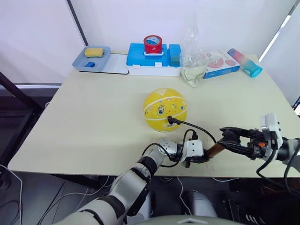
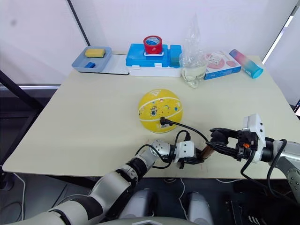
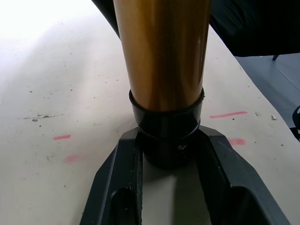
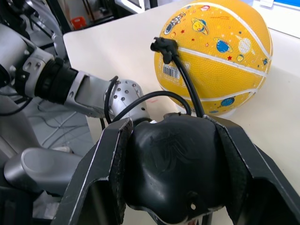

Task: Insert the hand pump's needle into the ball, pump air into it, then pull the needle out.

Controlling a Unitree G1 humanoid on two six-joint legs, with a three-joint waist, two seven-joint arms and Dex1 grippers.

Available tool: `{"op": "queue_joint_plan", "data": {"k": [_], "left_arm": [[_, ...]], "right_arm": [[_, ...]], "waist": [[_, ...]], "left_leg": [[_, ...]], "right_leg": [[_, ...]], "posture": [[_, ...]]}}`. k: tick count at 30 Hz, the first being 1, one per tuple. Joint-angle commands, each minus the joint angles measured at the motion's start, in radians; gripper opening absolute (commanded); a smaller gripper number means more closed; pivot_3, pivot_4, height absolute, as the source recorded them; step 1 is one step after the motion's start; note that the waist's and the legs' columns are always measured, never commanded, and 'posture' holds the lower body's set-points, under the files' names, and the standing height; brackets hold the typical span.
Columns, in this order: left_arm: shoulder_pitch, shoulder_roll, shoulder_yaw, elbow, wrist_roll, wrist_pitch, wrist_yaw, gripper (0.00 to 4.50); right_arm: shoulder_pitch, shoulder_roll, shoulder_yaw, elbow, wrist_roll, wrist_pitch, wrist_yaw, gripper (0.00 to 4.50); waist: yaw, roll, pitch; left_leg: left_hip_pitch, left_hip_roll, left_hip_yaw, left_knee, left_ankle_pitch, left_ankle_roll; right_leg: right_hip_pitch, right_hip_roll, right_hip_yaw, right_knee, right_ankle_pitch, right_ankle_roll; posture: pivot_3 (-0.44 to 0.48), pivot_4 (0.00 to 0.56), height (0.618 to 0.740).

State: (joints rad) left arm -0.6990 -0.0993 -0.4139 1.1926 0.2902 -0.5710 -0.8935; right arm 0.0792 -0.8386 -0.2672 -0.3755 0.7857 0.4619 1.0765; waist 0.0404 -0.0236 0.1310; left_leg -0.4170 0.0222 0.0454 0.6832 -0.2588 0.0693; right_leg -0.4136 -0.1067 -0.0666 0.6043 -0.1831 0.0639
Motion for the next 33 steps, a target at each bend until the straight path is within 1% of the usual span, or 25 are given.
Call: {"op": "queue_joint_plan", "data": {"k": [1, 4, 10, 13, 16, 18, 25, 28, 30, 33], "left_arm": [[0.045, 0.020, -0.064, 0.069, 0.072, 0.034, -0.034, 1.13], [0.043, 0.022, -0.065, 0.073, 0.075, 0.035, -0.034, 1.13], [0.040, 0.020, -0.064, 0.075, 0.074, 0.036, -0.034, 1.13], [0.039, 0.019, -0.062, 0.076, 0.072, 0.039, -0.034, 1.13], [0.039, 0.020, -0.061, 0.076, 0.072, 0.039, -0.034, 1.13], [0.038, 0.020, -0.061, 0.077, 0.073, 0.039, -0.034, 1.13], [0.034, 0.019, -0.061, 0.077, 0.073, 0.040, -0.030, 1.13], [0.035, 0.020, -0.062, 0.077, 0.074, 0.038, -0.030, 1.13], [0.034, 0.020, -0.061, 0.076, 0.072, 0.040, -0.030, 1.13], [0.029, 0.020, -0.056, 0.076, 0.068, 0.045, -0.031, 1.13]], "right_arm": [[-0.052, -0.054, -0.159, -0.057, 0.113, 0.055, -0.018, 1.92], [-0.085, -0.111, -0.259, -0.059, 0.215, 0.134, -0.033, 1.92], [-0.123, -0.194, -0.382, -0.046, 0.348, 0.267, -0.054, 1.92], [-0.147, -0.222, -0.427, -0.031, 0.396, 0.315, -0.065, 1.92], [-0.178, -0.232, -0.436, -0.026, 0.436, 0.348, -0.092, 1.92], [-0.171, -0.229, -0.407, -0.044, 0.417, 0.356, -0.091, 1.92], [-0.032, -0.150, -0.211, -0.072, 0.176, 0.239, -0.048, 1.92], [-0.008, -0.113, -0.134, -0.062, 0.097, 0.177, -0.044, 1.92], [-0.007, -0.061, -0.061, -0.042, 0.034, 0.121, -0.059, 1.92], [-0.012, -0.027, 0.023, -0.007, -0.063, 0.046, -0.052, 1.92]], "waist": [[0.000, 0.003, 0.001], [0.000, 0.003, 0.002], [0.000, 0.003, 0.003], [0.000, 0.004, 0.003], [0.001, 0.004, 0.003], [0.001, 0.004, 0.003], [0.000, 0.001, 0.001], [0.000, 0.001, 0.000], [0.000, -0.001, 0.000], [-0.001, -0.001, -0.001]], "left_leg": [[0.000, 0.000, 0.000, 0.000, 0.000, 0.000], [0.000, 0.000, 0.000, 0.000, 0.000, 0.000], [0.000, 0.000, 0.000, 0.000, 0.000, 0.000], [-0.001, 0.000, 0.000, 0.000, 0.000, 0.000], [-0.001, 0.000, 0.000, 0.000, 0.000, 0.000], [-0.001, 0.000, 0.000, 0.000, 0.000, 0.000], [0.000, 0.000, 0.000, 0.000, 0.000, 0.000], [0.000, 0.000, 0.000, 0.000, 0.000, 0.000], [0.000, 0.000, 0.000, 0.000, 0.000, 0.000], [0.000, 0.000, 0.000, 0.000, 0.000, 0.000]], "right_leg": [[0.000, 0.000, 0.000, 0.000, 0.000, 0.000], [0.000, 0.000, 0.000, 0.000, 0.000, 0.000], [0.000, -0.001, 0.000, 0.000, 0.000, 0.000], [0.000, -0.001, 0.000, 0.000, 0.000, 0.000], [0.000, -0.001, 0.000, 0.000, 0.000, 0.000], [0.000, -0.001, 0.000, 0.000, 0.000, 0.000], [0.000, 0.000, 0.000, -0.001, 0.000, 0.000], [0.000, 0.000, 0.000, -0.001, 0.000, 0.000], [0.000, 0.000, 0.000, -0.001, 0.000, 0.000], [0.000, 0.000, 0.000, -0.001, 0.000, 0.000]], "posture": [[0.000, 0.150, 0.739], [0.000, 0.150, 0.739], [0.000, 0.150, 0.739], [0.000, 0.150, 0.739], [0.000, 0.150, 0.739], [0.000, 0.150, 0.739], [0.000, 0.150, 0.739], [0.000, 0.150, 0.739], [0.000, 0.150, 0.739], [0.000, 0.150, 0.739]]}}
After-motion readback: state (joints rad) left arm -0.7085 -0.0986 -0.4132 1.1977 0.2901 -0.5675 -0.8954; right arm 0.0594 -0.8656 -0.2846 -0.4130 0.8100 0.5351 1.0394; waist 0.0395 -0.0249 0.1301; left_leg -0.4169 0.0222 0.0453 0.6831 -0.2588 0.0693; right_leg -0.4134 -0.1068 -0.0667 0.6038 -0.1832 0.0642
